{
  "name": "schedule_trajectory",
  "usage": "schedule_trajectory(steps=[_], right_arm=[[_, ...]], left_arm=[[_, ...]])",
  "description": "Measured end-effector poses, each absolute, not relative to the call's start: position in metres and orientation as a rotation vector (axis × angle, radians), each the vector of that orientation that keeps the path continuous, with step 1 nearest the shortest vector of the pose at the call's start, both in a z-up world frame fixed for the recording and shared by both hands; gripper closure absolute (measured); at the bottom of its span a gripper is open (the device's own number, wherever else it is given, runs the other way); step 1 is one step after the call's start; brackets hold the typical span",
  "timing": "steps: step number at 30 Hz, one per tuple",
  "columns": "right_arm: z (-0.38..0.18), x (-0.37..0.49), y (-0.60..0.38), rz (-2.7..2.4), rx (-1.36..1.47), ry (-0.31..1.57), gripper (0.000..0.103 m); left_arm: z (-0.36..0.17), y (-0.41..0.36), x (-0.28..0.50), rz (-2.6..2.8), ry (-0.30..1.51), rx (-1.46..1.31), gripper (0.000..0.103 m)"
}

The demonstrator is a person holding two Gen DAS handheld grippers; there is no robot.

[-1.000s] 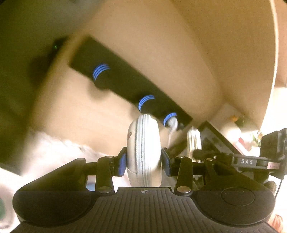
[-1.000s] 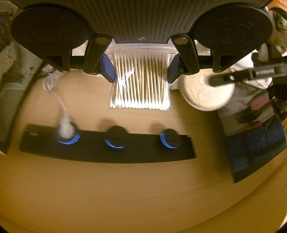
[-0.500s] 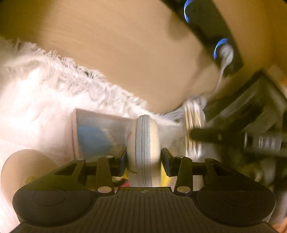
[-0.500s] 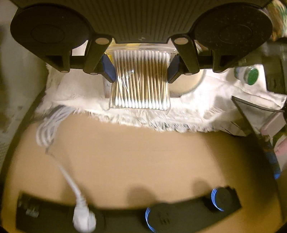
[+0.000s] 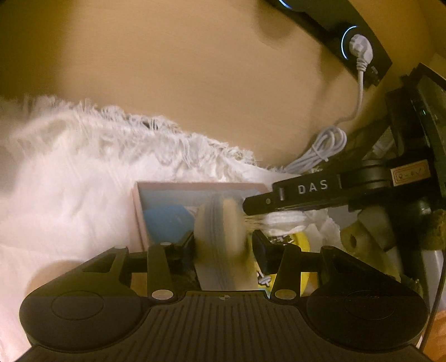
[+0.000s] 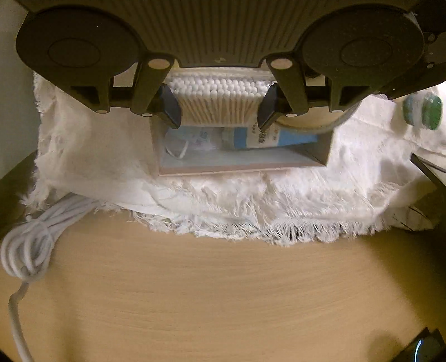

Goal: Organize soft objects
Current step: 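Carry the case and swab pack over the pink box and open the left tool, then lower the swab pack into the pink box and open the right tool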

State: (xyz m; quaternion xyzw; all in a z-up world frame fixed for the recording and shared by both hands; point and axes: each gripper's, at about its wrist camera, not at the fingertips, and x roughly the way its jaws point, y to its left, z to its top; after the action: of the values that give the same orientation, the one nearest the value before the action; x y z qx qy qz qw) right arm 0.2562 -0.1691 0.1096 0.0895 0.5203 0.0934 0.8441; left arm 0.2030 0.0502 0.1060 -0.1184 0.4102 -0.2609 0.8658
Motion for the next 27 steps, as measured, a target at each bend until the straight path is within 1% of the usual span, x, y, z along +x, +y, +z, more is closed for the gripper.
schedule_trajectory(steps=[4,6,8,9,12,14,20,22,24,27], right_arm=[[0.122,0.249,-0.171,0.204,0.188,1.081,0.042],[0.138,0.240,-0.173,0.194,0.175,1.027,0.041],[0.153,0.228,-0.180,0.180,0.192,0.976,0.038],[0.158,0.222,-0.184,0.175,0.205,0.962,0.033],[0.167,0.210,-0.191,0.158,0.192,0.944,0.032],[0.166,0.205,-0.194,0.135,0.185,0.934,0.032],[0.143,0.203,-0.208,0.047,0.249,0.918,0.034],[0.136,0.212,-0.212,0.022,0.267,0.918,0.039],[0.130,0.224,-0.215,-0.003,0.263,0.918,0.039],[0.116,0.243,-0.218,-0.029,0.269,0.928,0.039]], left_arm=[[0.119,0.058,0.207,-0.556,0.830,-0.252,0.055],[0.128,0.062,0.208,-0.584,0.799,-0.256,0.055],[0.137,0.069,0.207,-0.589,0.764,-0.281,0.055],[0.142,0.074,0.207,-0.590,0.747,-0.305,0.055],[0.151,0.079,0.203,-0.575,0.721,-0.323,0.055],[0.152,0.077,0.198,-0.582,0.741,-0.280,0.055],[0.128,0.053,0.185,-0.561,0.808,-0.107,0.056],[0.123,0.048,0.183,-0.547,0.790,-0.086,0.057],[0.125,0.049,0.182,-0.556,0.780,-0.096,0.060],[0.133,0.056,0.177,-0.538,0.740,-0.104,0.060]])
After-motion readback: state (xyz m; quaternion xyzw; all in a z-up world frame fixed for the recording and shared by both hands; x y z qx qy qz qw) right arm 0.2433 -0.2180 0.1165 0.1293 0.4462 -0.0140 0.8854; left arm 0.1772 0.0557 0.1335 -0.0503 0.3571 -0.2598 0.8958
